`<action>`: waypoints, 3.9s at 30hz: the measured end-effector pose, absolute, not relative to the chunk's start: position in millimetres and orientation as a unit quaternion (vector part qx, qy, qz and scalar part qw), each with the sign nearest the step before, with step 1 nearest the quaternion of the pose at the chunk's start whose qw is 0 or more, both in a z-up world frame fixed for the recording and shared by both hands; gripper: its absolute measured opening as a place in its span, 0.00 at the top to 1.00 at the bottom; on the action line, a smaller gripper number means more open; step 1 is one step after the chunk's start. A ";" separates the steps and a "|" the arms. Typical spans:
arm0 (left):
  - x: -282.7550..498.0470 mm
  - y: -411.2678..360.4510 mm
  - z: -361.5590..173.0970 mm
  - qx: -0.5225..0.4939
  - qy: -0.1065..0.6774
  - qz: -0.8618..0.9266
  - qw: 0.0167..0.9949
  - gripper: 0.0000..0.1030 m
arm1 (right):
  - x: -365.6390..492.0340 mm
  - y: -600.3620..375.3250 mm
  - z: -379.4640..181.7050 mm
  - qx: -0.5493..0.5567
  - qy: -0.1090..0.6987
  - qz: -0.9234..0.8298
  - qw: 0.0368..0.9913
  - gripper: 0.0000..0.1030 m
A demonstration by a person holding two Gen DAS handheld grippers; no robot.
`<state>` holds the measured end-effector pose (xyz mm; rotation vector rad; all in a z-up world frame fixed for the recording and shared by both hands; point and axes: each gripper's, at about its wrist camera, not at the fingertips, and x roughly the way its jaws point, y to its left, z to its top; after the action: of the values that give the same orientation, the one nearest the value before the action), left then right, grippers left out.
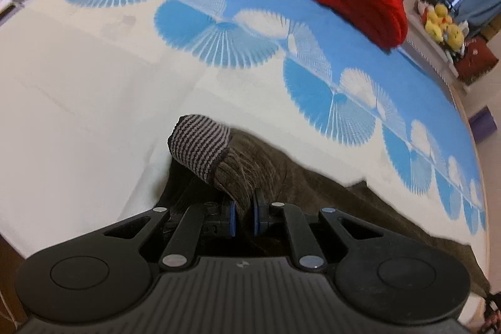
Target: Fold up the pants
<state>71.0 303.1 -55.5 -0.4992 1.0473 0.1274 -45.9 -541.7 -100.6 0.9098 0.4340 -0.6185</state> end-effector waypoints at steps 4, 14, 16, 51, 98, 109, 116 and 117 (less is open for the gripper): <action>69.7 294.3 -90.2 -0.162 0.584 0.063 0.793 0.87 | -42.0 -554.5 -133.0 0.423 0.325 -0.336 0.776 0.96; 62.7 312.8 -70.4 -0.125 0.518 0.149 0.833 0.49 | -36.5 -550.8 -135.9 0.361 0.375 -0.407 0.751 0.80; 67.9 301.1 -63.8 -0.120 0.496 0.120 0.851 0.51 | -34.0 -552.5 -125.6 0.327 0.357 -0.415 0.770 0.79; 104.6 266.1 -132.3 0.006 0.605 0.068 0.793 0.58 | 160.2 -188.4 -59.5 0.101 0.330 0.187 0.920 0.90; 115.4 254.8 -84.1 -0.056 0.517 0.027 0.854 0.53 | 184.1 -93.9 -129.2 -0.142 0.454 0.357 0.804 0.97; 120.5 234.5 -101.3 -0.025 0.539 0.015 0.842 0.52 | 184.0 -129.0 -129.8 -0.128 0.489 0.330 0.798 0.93; 125.3 244.5 -137.6 0.025 0.609 0.078 0.789 0.53 | 182.3 -200.2 -136.0 -0.128 0.507 0.256 0.813 0.94; 124.4 243.0 -135.4 0.027 0.605 0.081 0.791 0.53 | 181.0 -214.7 -136.6 -0.120 0.512 0.244 0.815 0.94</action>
<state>124.4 243.0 -135.4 0.0579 1.3029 0.1736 181.0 -214.7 -136.6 -0.2559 1.0925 0.5216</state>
